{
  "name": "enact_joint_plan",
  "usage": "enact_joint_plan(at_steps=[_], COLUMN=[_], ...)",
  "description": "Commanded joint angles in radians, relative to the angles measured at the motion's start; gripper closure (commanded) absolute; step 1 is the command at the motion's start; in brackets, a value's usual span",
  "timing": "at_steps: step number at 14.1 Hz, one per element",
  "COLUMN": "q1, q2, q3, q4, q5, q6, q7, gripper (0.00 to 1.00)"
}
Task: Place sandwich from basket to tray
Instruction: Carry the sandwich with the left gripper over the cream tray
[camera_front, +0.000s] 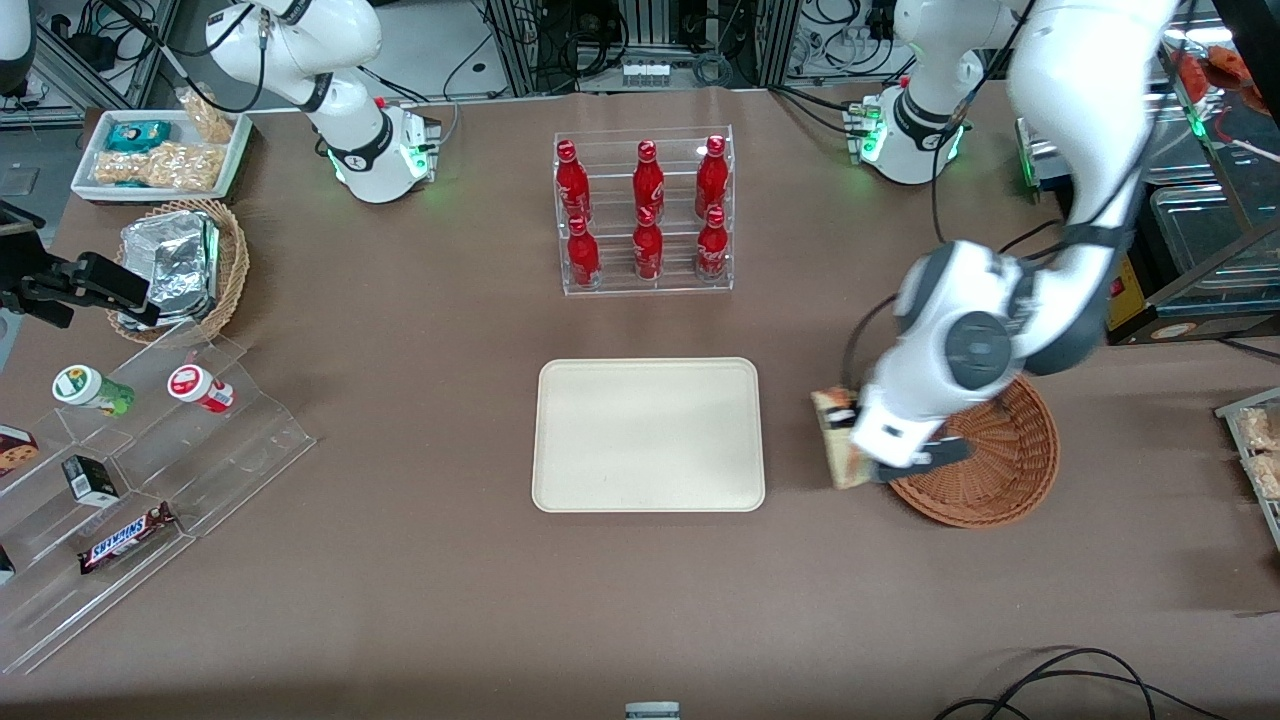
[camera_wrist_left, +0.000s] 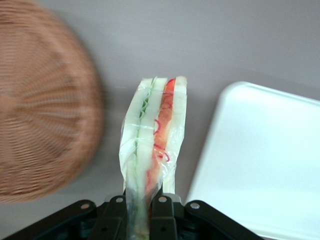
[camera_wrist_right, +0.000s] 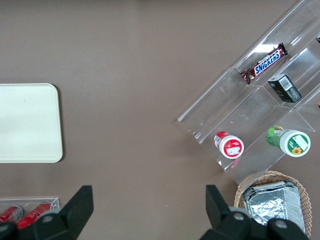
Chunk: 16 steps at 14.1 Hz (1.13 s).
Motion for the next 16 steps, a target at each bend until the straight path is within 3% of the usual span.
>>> enact_joint_plan(at_steps=[1, 3, 6, 8, 16], q1=[-0.13, -0.209, -0.316, -0.353, -0.399], q2=[0.102, 0.162, 0.244, 0.304, 0.404], q3=[0.001, 0.005, 0.005, 0.004, -0.004], q4=[0.122, 0.195, 0.29, 0.358, 0.395], q5=[0.034, 0.061, 0.208, 0.259, 0.25], q6=[0.036, 0.043, 0.041, 0.043, 0.113], q7=[-0.061, -0.12, -0.297, -0.367, -0.362], gripper=[0.97, 0.98, 0.98, 0.98, 0.95])
